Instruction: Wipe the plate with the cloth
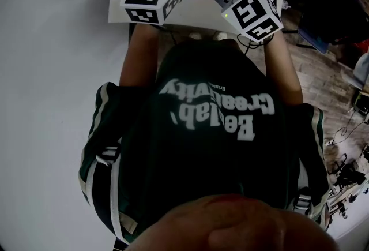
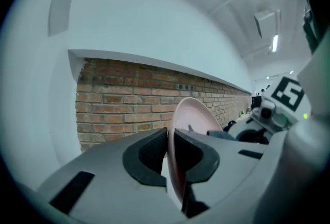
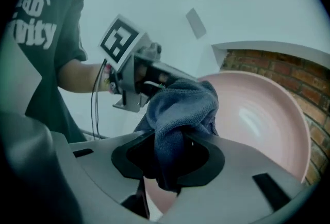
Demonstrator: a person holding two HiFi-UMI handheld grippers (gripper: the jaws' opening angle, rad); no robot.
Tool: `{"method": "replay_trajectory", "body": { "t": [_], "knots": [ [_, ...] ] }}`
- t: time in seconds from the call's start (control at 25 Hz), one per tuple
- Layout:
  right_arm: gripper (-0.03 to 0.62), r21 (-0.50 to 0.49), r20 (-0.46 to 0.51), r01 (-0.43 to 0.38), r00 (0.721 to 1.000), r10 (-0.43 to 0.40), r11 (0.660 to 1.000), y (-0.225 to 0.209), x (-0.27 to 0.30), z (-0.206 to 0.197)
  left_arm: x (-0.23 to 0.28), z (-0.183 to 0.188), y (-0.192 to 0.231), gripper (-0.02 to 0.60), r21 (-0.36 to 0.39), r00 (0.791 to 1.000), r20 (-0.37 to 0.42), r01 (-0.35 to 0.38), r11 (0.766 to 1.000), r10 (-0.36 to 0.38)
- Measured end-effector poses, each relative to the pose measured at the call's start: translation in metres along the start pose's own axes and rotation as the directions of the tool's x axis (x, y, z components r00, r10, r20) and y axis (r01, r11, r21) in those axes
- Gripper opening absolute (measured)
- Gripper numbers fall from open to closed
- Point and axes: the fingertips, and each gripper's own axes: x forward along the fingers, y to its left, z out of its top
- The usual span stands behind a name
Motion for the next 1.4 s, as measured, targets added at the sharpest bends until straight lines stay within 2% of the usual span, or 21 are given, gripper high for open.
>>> {"method": "replay_trajectory", "body": {
  "t": [0.12, 0.24, 0.36, 0.48, 0.6, 0.76, 0.88, 1.0, 1.12, 1.24, 1.4],
  "knots": [
    [0.114, -0.042, -0.09, -0.054, 0.995, 0.05, 0.998, 0.02, 0.012, -0.019, -0.003, 0.006, 0.011, 0.017, -0.023, 1.0, 0.014, 0.001, 1.0, -0.001],
    [0.114, -0.057, -0.113, -0.03, 0.993, 0.023, 0.998, 0.024, 0.016, -0.017, -0.011, 0.006, 0.017, 0.017, -0.019, 1.0, 0.014, 0.011, 1.0, -0.01],
    [0.114, -0.053, -0.074, 0.088, 0.993, -0.092, 0.995, -0.005, 0.004, -0.002, -0.012, -0.003, 0.01, 0.017, -0.016, 0.999, -0.001, 0.037, 0.999, -0.037],
    [0.114, -0.061, -0.038, 0.236, 0.97, -0.239, 0.97, -0.048, -0.018, 0.019, -0.013, -0.011, 0.002, 0.017, -0.014, 0.998, -0.017, 0.062, 0.998, -0.063],
    [0.115, -0.056, -0.037, 0.312, 0.949, -0.314, 0.948, -0.065, -0.034, 0.036, -0.026, -0.009, 0.002, 0.017, -0.016, 0.997, -0.013, 0.074, 0.997, -0.074],
    [0.114, -0.039, -0.098, 0.293, 0.95, -0.295, 0.955, -0.053, -0.019, 0.009, -0.028, -0.008, 0.01, 0.016, -0.012, 0.998, 0.01, 0.07, 0.997, -0.07],
    [0.114, -0.008, -0.151, 0.237, 0.96, -0.235, 0.972, -0.029, 0.002, -0.012, -0.029, -0.003, 0.028, 0.017, -0.005, 0.999, 0.013, 0.048, 0.999, -0.048],
    [0.114, 0.023, -0.204, 0.165, 0.966, -0.157, 0.986, -0.002, 0.015, -0.029, -0.03, 0.008, 0.042, 0.017, -0.029, 0.999, 0.022, 0.032, 0.999, -0.032],
    [0.114, 0.02, -0.243, 0.119, 0.964, -0.111, 0.993, 0.027, 0.029, -0.053, -0.032, -0.002, 0.046, 0.017, -0.04, 0.999, 0.029, 0.028, 0.999, -0.027],
    [0.114, 0.002, -0.245, 0.149, 0.959, -0.144, 0.989, 0.018, 0.029, -0.05, -0.033, -0.007, 0.047, 0.017, -0.031, 0.999, 0.022, 0.033, 0.999, -0.032],
    [0.114, -0.058, -0.192, 0.295, 0.934, -0.3, 0.954, -0.022, 0.009, -0.017, -0.044, -0.016, 0.04, 0.017, -0.037, 0.999, 0.017, 0.048, 0.998, -0.047]
  ]
}}
